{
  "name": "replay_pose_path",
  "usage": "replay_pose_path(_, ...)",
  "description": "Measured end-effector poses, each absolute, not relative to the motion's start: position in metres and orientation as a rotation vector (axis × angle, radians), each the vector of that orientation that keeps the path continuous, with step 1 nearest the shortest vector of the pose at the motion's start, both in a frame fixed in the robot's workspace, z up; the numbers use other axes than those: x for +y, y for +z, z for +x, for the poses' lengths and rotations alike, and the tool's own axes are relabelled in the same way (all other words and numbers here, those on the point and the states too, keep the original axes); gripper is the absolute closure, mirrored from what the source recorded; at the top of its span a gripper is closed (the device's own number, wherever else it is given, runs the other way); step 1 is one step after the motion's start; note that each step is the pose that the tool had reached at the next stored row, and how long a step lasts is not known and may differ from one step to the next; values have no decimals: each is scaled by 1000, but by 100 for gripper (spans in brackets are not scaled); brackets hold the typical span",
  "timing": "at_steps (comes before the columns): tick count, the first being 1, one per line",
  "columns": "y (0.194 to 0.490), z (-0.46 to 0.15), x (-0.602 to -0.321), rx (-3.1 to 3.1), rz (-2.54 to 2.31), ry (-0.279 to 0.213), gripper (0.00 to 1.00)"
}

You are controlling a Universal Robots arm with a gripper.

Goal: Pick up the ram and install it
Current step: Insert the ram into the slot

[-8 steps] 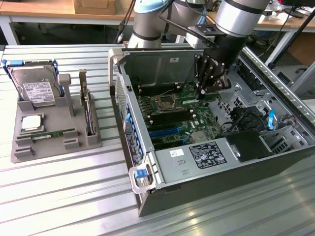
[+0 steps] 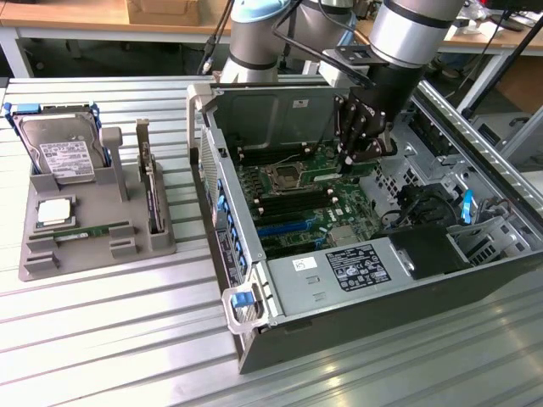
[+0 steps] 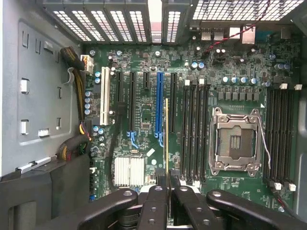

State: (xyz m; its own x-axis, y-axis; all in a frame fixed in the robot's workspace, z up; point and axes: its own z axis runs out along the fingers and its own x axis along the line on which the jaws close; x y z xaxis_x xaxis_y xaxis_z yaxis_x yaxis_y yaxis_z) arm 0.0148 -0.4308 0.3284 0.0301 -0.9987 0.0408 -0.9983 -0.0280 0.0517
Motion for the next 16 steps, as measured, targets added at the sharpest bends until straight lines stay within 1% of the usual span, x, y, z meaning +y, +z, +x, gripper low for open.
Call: replay_pose_path(16,319,15,-431,-2143,2206,-10,88)
